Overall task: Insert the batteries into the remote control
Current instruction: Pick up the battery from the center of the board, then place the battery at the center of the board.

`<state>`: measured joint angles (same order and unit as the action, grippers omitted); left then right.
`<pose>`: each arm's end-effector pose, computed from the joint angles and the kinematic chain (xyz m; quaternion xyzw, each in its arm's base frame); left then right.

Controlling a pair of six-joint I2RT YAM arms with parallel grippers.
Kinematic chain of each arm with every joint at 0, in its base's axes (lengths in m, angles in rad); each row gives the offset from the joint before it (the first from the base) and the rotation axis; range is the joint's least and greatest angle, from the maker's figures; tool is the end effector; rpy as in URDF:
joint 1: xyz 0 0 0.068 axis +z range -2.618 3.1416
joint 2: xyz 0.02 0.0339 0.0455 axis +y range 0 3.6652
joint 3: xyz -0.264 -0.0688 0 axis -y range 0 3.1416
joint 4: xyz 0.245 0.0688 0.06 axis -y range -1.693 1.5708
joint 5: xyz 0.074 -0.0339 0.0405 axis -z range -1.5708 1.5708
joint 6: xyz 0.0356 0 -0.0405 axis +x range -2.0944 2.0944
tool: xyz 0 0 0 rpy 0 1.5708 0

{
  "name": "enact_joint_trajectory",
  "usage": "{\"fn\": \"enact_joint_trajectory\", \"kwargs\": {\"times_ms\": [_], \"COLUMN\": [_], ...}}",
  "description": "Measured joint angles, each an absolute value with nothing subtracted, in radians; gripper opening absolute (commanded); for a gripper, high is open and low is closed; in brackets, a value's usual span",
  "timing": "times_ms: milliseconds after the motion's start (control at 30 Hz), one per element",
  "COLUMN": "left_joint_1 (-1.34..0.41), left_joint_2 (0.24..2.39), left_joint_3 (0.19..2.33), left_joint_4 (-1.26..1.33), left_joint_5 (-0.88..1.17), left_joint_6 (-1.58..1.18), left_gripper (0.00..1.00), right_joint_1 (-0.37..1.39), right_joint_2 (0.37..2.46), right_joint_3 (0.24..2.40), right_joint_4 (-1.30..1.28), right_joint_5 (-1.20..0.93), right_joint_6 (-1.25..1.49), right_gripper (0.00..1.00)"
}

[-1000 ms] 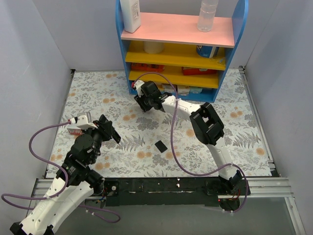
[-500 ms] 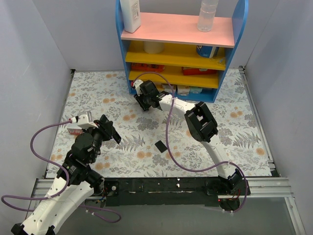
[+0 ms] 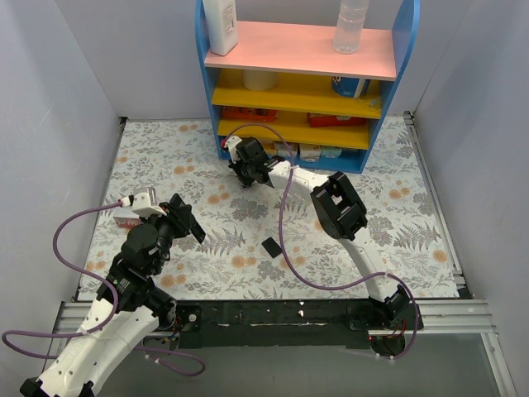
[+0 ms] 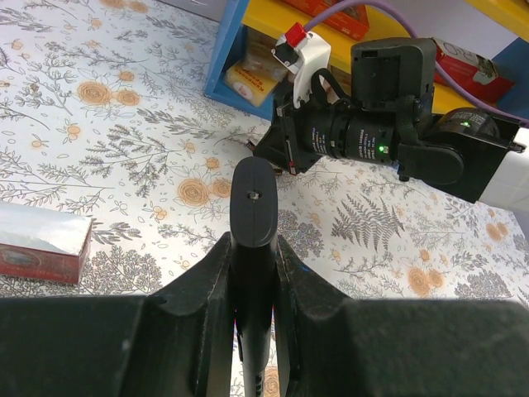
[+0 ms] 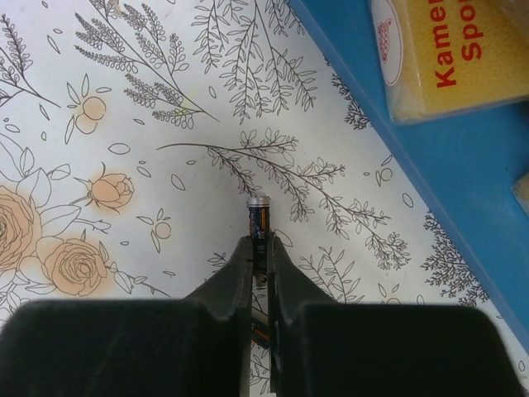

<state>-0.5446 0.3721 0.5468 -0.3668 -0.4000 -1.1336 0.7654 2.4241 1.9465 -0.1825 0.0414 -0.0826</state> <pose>0.1010 -0.0450 0.2908 -0.3404 0.6870 -0.3614 0.5305 0.3981 0.3804 0.1606 -0.3611 0.8222 0.1297 0.4205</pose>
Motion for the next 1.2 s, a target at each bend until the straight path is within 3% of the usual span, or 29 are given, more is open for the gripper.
{"fn": "enact_joint_trajectory", "kwargs": {"times_ms": [300, 533, 800, 1200], "left_joint_1": [-0.536, -0.531, -0.522, -0.493], "left_joint_2": [0.372, 0.371, 0.365, 0.366], "left_joint_3": [0.547, 0.541, 0.532, 0.53], "left_joint_4": [-0.366, -0.366, -0.365, -0.355], "left_joint_5": [-0.385, -0.37, -0.346, -0.299], "left_joint_6": [-1.134, -1.144, -1.153, -1.153], "left_gripper": [0.0, 0.0, 0.0, 0.0], "right_joint_1": [0.765, 0.765, 0.765, 0.765], "right_joint_2": [2.331, 2.063, 1.675, 1.391], "right_joint_3": [1.813, 1.602, 1.214, 0.72], "right_joint_4": [-0.154, -0.133, -0.071, -0.123], "right_joint_5": [0.046, 0.06, 0.139, 0.128], "right_joint_6": [-0.094, -0.105, -0.061, 0.128], "right_gripper": [0.04, 0.04, 0.04, 0.08]}}
